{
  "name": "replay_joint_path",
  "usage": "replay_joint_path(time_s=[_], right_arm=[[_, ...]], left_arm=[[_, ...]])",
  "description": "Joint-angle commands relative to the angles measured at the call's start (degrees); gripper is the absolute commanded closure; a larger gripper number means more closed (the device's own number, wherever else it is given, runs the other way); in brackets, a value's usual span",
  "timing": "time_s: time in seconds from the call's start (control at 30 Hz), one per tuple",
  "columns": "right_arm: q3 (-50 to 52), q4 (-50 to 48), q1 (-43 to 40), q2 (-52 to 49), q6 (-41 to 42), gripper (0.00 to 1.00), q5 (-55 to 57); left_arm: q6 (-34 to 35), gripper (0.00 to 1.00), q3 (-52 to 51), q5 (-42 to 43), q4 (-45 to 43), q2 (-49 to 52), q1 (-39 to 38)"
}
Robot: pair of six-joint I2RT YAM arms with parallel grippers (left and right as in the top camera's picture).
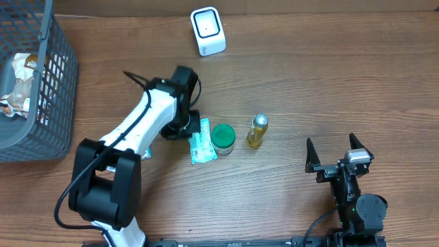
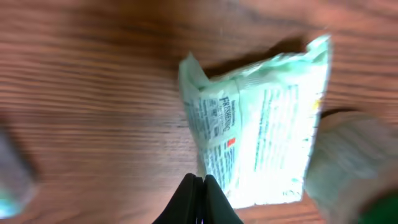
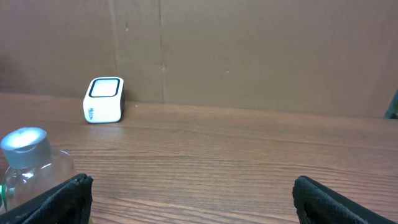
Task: Scan the item barcode
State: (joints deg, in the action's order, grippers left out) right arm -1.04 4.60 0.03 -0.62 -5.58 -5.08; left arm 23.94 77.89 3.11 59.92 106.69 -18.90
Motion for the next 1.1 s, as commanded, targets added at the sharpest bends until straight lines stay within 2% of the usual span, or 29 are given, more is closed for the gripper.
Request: replay_joint_path(time_s=[0.0, 0.07, 0.13, 0.17, 0.3, 0.4, 0.67, 1.07], right_arm=[[0.59, -0.17, -0.11, 0.46, -0.07, 0.00, 0.46], [0.59, -0.17, -0.11, 0.46, -0.07, 0.00, 0.46], [0.59, -0.17, -0.11, 0.46, -0.07, 0.00, 0.46], [0.59, -0.17, -0.11, 0.46, -0.07, 0.00, 0.46], [0.59, -0.17, -0.11, 0.46, -0.07, 0.00, 0.46], [0.59, -0.17, -0.11, 0.46, -0.07, 0.00, 0.46], [0.59, -0.17, -0.11, 0.46, -0.07, 0.00, 0.46], [0.59, -0.17, -0.11, 0.46, -0.07, 0.00, 0.46]], left_arm=[[-1.86, 0.92, 5.03, -6.88, 3.23, -2.84, 2.40], [-1.95, 0.87, 6.12, -9.94, 5.46, -2.84, 4.31], [-1.92, 0.71, 6.12, -11.74, 7.04, -2.84, 6.67], [-1.92, 0.68, 5.99, -11.78, 7.63, -2.84, 7.85], [-1.66, 0.72, 4.33, -11.17, 8.66, -2.84, 13.05], [-1.57, 0.82, 2.27, -11.17, 8.33, -2.84, 15.87], [-1.16, 0.82, -6.58, -11.19, 3.19, -2.84, 19.85], [-1.05, 0.83, -12.61, -5.57, -4.96, -2.84, 17.75]])
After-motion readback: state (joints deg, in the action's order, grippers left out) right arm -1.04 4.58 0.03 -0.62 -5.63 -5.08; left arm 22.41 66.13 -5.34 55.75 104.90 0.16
